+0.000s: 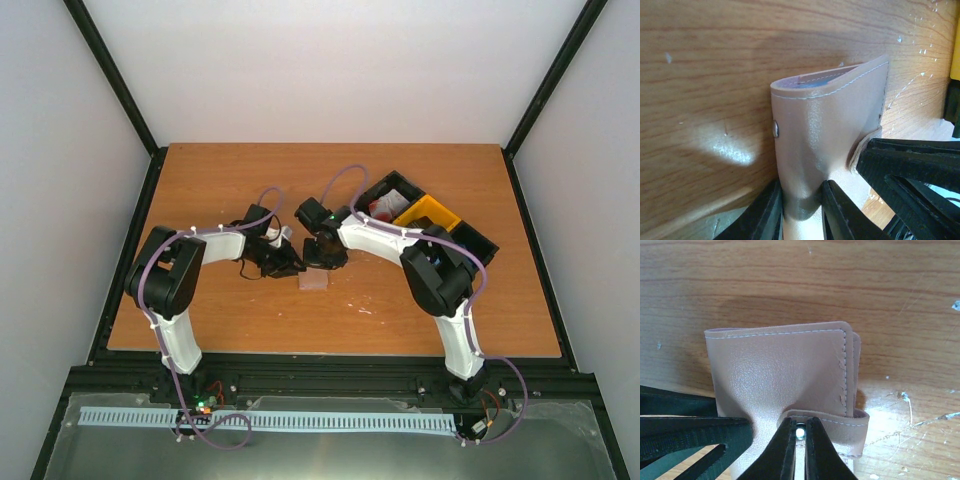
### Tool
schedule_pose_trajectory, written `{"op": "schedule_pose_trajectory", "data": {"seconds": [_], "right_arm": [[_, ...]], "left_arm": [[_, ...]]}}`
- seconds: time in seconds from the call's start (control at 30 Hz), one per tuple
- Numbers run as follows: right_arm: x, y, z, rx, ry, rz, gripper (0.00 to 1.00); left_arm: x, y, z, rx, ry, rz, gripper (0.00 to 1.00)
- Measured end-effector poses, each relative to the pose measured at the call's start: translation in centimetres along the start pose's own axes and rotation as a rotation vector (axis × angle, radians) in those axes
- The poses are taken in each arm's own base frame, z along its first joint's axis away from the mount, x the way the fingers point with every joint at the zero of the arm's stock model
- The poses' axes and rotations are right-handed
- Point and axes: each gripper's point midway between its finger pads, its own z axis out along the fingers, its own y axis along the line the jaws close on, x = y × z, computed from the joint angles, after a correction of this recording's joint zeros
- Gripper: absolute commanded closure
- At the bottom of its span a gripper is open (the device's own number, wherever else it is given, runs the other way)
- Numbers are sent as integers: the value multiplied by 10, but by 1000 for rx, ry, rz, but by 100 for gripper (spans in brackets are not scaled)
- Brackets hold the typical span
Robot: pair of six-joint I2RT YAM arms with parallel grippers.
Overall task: Put the credit cards into the card holder
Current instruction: Close the card holder at the center of the board.
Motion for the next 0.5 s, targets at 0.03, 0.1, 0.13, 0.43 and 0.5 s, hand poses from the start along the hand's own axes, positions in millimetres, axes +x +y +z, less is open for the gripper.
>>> {"op": "schedule_pose_trajectory", "data": {"seconds": [0.03,0.1,0.13,0.43,0.5], "right_arm": [[0,0,0,5,-3,-1,97],[0,-1,0,10,-7,-3,97],[-1,0,-1,11,-12,-5,97],[-15,-7,-34,24,-149,-41,70],[-23,-12,-67,10,-229,-34,68]], "left_arm": [[0,0,0,0,0,0,77],[0,0,0,-1,2,-2,76],[0,0,0,-2,2,-2,76],[-8,-3,-13,-60,-64,21,45],[-13,-7,-26,-85,-114,30,35]]}}
